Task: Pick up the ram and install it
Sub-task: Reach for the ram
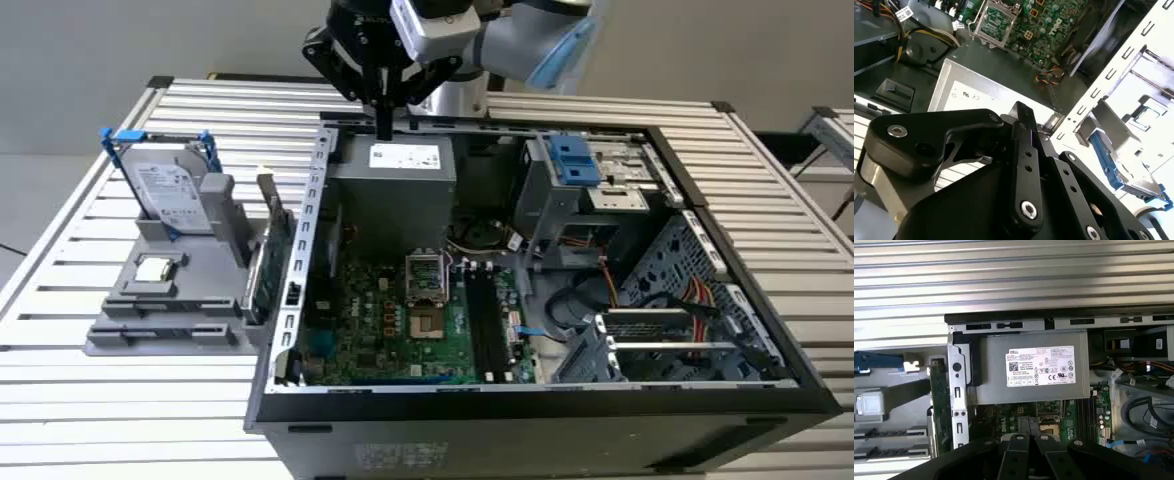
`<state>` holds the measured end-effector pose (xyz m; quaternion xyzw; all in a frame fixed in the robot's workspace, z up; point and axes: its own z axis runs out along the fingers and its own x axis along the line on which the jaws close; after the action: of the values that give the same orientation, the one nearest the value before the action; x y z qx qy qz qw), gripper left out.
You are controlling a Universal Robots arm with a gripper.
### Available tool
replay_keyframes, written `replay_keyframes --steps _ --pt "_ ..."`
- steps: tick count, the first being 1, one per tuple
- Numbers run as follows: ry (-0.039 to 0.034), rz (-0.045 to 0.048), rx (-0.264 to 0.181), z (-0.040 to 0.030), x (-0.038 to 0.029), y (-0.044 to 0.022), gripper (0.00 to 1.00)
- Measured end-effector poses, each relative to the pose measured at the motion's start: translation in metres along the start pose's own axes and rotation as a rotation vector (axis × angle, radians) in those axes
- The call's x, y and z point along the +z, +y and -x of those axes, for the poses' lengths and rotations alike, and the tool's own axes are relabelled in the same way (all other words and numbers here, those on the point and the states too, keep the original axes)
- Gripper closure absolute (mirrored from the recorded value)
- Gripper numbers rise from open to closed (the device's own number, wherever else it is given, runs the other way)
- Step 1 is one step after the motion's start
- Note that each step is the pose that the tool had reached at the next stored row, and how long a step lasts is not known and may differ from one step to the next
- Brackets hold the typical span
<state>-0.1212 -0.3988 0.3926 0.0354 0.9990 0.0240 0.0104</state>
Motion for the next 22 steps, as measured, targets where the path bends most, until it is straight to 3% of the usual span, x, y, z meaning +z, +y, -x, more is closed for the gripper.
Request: replay_keyframes --steps 13,22 --pt "-0.0003 -0.003 0.0 -0.0005 0.0 0.0001 1.0" --pt "-0.0001 -0.0029 -0.001 -0.0083 -0.0002 -0.0005 1.0"
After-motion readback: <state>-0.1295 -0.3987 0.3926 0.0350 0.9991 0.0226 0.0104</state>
